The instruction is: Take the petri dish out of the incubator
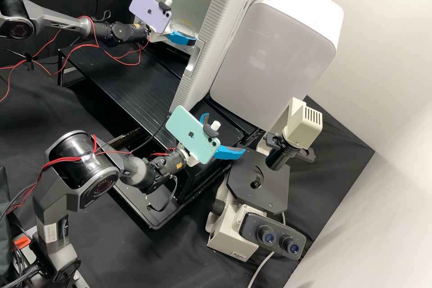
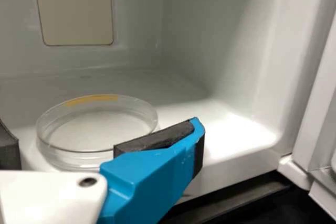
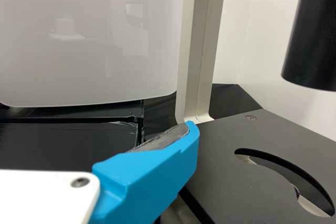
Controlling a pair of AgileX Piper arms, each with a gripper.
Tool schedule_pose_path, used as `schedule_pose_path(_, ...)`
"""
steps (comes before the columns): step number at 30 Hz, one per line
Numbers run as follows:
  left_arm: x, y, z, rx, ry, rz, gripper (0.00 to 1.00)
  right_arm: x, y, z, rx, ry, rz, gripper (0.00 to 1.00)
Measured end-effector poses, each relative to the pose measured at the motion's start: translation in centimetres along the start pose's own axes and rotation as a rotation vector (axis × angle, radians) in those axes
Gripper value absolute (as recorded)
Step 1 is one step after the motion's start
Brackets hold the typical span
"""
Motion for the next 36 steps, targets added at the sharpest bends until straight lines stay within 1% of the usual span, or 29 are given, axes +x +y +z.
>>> schedule_pose_path(2,0.0,-0.3,0.0,0.006,-0.011,0.010,1.00,0.0,0.0,0.0,0.000,0.000,0.000,1.00)
schedule_pose_path(7,0.1,-0.8,0.0,-0.031,-0.031,0.030,1.00,0.0,0.0,0.0,0.000,0.000,0.000,1.00)
schedule_pose_path(11,0.3,-1.1,-0.2,-0.042,-0.046,0.043,1.00,0.0,0.0,0.0,0.000,0.000,0.000,1.00)
schedule_pose_path(14,0.3,-1.3,-0.2,-0.038,-0.045,0.048,1.00,0.0,0.0,0.0,0.000,0.000,0.000,1.00)
schedule_pose_path(15,0.3,-1.3,-0.3,-0.035,-0.044,0.046,0.00,0.0,0.0,0.0,0.000,0.000,0.000,1.00)
schedule_pose_path(17,0.3,-1.5,-0.4,-0.021,-0.034,0.043,0.00,0.0,0.0,0.0,0.000,0.000,0.000,1.00)
schedule_pose_path(19,0.4,-1.6,-0.6,0.005,-0.015,0.036,0.00,0.0,0.0,0.0,0.000,0.000,0.000,1.00)
schedule_pose_path(22,0.4,-1.7,-0.7,0.033,-0.001,0.030,0.00,0.0,0.0,0.0,0.000,0.000,0.000,1.00)
schedule_pose_path(23,0.3,-1.8,-0.7,0.032,0.000,0.027,0.00,0.0,0.0,0.0,0.000,0.000,0.000,1.00)
schedule_pose_path(28,0.3,-1.8,-0.6,0.051,0.016,0.024,0.00,0.0,0.0,0.0,0.000,0.000,0.000,1.00)
schedule_pose_path(31,0.3,-1.8,-0.7,0.056,0.032,0.031,0.00,0.0,0.0,0.0,0.000,0.000,0.000,1.00)
schedule_pose_path(36,0.2,-1.9,-0.8,0.058,0.040,0.027,0.00,0.0,0.0,0.0,0.000,0.000,0.000,1.00)
